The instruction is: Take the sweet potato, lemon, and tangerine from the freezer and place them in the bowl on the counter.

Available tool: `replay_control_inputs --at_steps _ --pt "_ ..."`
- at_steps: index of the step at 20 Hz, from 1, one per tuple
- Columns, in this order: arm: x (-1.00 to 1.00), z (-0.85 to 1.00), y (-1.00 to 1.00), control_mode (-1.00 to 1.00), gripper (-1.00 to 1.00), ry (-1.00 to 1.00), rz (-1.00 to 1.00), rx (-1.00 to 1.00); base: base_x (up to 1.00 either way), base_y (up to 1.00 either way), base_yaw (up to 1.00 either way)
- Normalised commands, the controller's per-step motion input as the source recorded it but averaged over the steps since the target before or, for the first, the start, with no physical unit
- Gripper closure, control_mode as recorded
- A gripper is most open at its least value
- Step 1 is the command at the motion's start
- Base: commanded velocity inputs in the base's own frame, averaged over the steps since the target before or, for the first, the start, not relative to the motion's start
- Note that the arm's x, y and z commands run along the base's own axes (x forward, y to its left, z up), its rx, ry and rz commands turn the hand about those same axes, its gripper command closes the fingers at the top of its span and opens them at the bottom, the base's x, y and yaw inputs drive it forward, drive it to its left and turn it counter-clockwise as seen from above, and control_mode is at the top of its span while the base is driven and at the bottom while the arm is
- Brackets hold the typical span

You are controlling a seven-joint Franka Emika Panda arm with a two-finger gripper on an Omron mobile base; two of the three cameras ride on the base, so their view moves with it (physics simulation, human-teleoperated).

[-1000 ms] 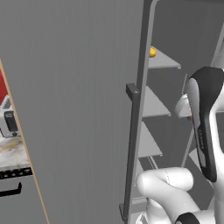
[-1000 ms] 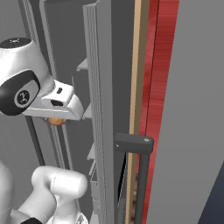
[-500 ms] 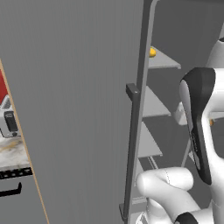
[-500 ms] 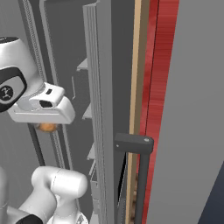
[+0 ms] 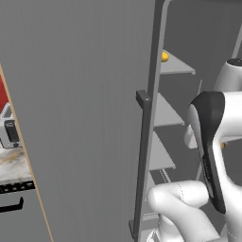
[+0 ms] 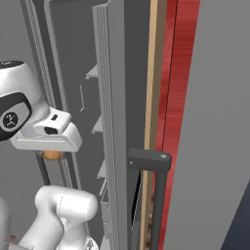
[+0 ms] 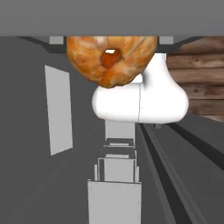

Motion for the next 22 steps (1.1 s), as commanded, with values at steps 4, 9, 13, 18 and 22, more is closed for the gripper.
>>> replay_control_inputs --at_steps 4,9,13,18,22 --pt "-0.03 -0.13 0.03 -1.00 1.00 0.00 0.01 0.04 0.00 0.00 0.00" --pt "0.00 -0.08 0.01 -1.00 1.00 -0.01 0.00 0.11 0.00 0.00 0.00" --pt "0.00 -0.10 0.09 -1.00 1.00 0.00 0.01 0.10 0.00 0.00 0.00" --pt "-0.05 -0.11 0.23 -1.00 1.00 0.00 0.02 0.01 0.00 0.00 0.00" --pt "-0.01 -0.02 0.08 1.00 1.00 0.00 0.01 0.00 -0.14 0.22 0.02"
